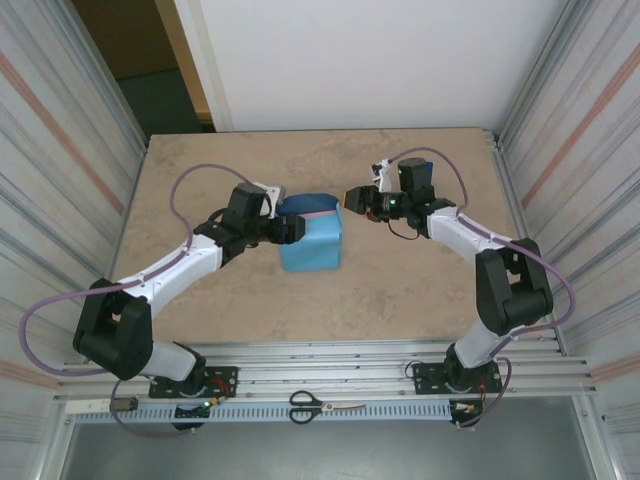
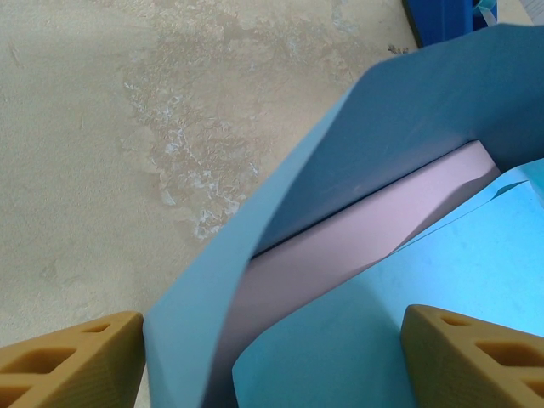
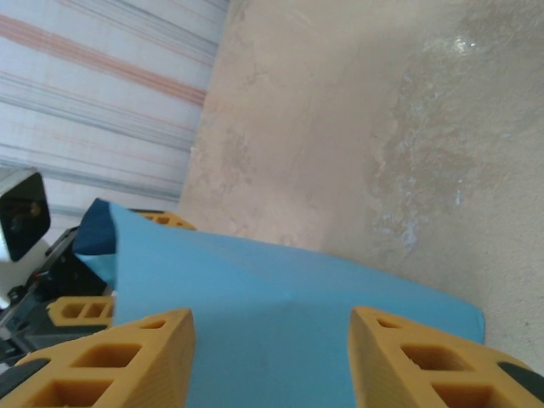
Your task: Wrap the gift box in paper
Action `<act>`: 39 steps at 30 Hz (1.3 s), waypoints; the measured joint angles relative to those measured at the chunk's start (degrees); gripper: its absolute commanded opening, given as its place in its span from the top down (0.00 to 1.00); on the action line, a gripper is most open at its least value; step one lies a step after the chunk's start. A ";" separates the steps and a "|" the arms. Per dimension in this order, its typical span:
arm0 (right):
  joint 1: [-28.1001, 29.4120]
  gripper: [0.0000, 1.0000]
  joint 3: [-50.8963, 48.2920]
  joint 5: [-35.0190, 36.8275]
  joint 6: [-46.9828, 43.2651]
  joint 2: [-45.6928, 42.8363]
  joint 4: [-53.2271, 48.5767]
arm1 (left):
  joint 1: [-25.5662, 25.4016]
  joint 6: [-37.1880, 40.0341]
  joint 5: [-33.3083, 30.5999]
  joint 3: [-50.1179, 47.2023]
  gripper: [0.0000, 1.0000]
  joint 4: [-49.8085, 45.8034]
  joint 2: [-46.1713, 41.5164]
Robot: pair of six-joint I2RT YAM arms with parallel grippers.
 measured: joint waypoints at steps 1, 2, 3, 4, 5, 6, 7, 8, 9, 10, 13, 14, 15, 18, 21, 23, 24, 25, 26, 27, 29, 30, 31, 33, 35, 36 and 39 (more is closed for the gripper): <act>-0.11 0.52 0.24 0.02 0.04 0.72 0.17 | 0.00 -0.02 0.00 0.00 0.22 -0.02 0.00; -0.15 0.53 0.39 0.04 0.24 1.55 0.35 | 0.00 0.00 0.00 0.00 0.22 0.00 0.00; -0.15 0.53 0.46 0.02 0.39 2.05 0.39 | 0.00 -0.02 0.00 0.00 0.23 -0.02 0.00; -0.13 0.53 0.50 0.02 0.72 2.62 0.37 | 0.00 -0.02 0.00 0.00 0.22 -0.02 0.00; -0.13 0.53 0.50 0.00 0.83 3.02 0.37 | 0.00 -0.02 0.00 0.00 0.22 -0.02 0.00; -0.02 0.52 0.50 -0.04 0.94 3.39 0.37 | 0.00 -0.02 0.00 0.00 0.22 -0.02 0.00; 0.09 0.52 0.50 -0.09 1.01 3.63 0.37 | 0.00 -0.02 0.00 0.00 0.23 -0.02 0.00; 0.24 0.50 0.50 -0.15 1.05 3.78 0.37 | 0.00 -0.02 0.00 0.00 0.23 -0.02 0.00; 0.52 0.49 0.50 -0.17 1.05 3.85 0.39 | 0.00 -0.02 0.00 0.00 0.22 -0.02 0.00; 0.85 0.48 0.50 -0.17 1.05 3.85 0.37 | 0.00 -0.02 0.00 0.00 0.22 -0.02 0.00; 1.66 0.44 0.50 -0.13 1.05 3.85 0.50 | 0.00 -0.02 0.00 0.00 0.22 -0.02 0.00; 1.77 0.44 0.50 -0.09 1.05 3.85 0.52 | 0.00 -0.02 0.00 0.00 0.22 -0.02 0.00; 1.99 0.43 0.50 0.13 1.05 3.85 0.59 | 0.00 0.00 0.00 0.02 0.22 -0.04 0.00; 2.05 0.41 0.48 0.33 1.05 3.76 0.59 | 0.00 -0.02 0.00 0.04 0.22 -0.07 0.00; 2.03 0.41 0.48 0.31 1.05 3.61 0.57 | 0.00 -0.02 0.00 0.04 0.23 -0.04 0.00; 2.03 0.42 0.48 0.22 1.05 3.61 0.57 | 0.00 -0.02 0.00 0.04 0.22 -0.04 0.00; 2.08 0.42 0.48 0.17 1.03 3.61 0.50 | 0.00 -0.02 0.00 0.04 0.22 -0.07 0.00; 2.08 0.42 0.48 0.07 0.96 3.61 0.35 | 0.00 -0.02 0.02 0.04 0.22 -0.04 0.00; 2.16 0.41 0.48 -0.02 0.79 3.61 0.13 | 0.00 -0.02 0.00 0.04 0.22 -0.04 0.00; 2.29 0.41 0.48 -0.15 0.37 3.63 -0.28 | 0.00 -0.02 0.00 0.04 0.22 -0.07 0.00; 2.84 0.40 0.50 -0.15 -0.92 3.80 -1.55 | 0.00 -0.02 0.00 0.04 0.22 -0.07 0.00; 3.28 0.39 0.55 -0.13 -1.73 4.02 -2.40 | 0.00 -0.02 0.02 0.04 0.22 -0.07 0.00; 3.67 0.38 0.61 -0.09 -2.27 4.26 -3.21 | 0.00 -0.04 0.02 0.04 0.22 -0.07 0.00; 4.02 0.38 0.90 0.15 -3.39 4.57 -3.63 | 0.00 -0.07 0.04 0.09 0.22 -0.35 0.00; 4.02 0.38 1.14 0.39 -4.42 4.57 -4.33 | 0.00 -0.07 0.13 0.15 0.22 -0.48 0.00; 4.02 0.39 1.14 0.48 -4.96 4.57 -4.42 | 0.00 -0.07 0.24 0.15 0.22 -0.50 0.00; 4.07 0.41 1.16 0.26 -5.40 4.57 -4.37 | 0.24 -0.07 0.50 0.35 0.21 -0.90 0.00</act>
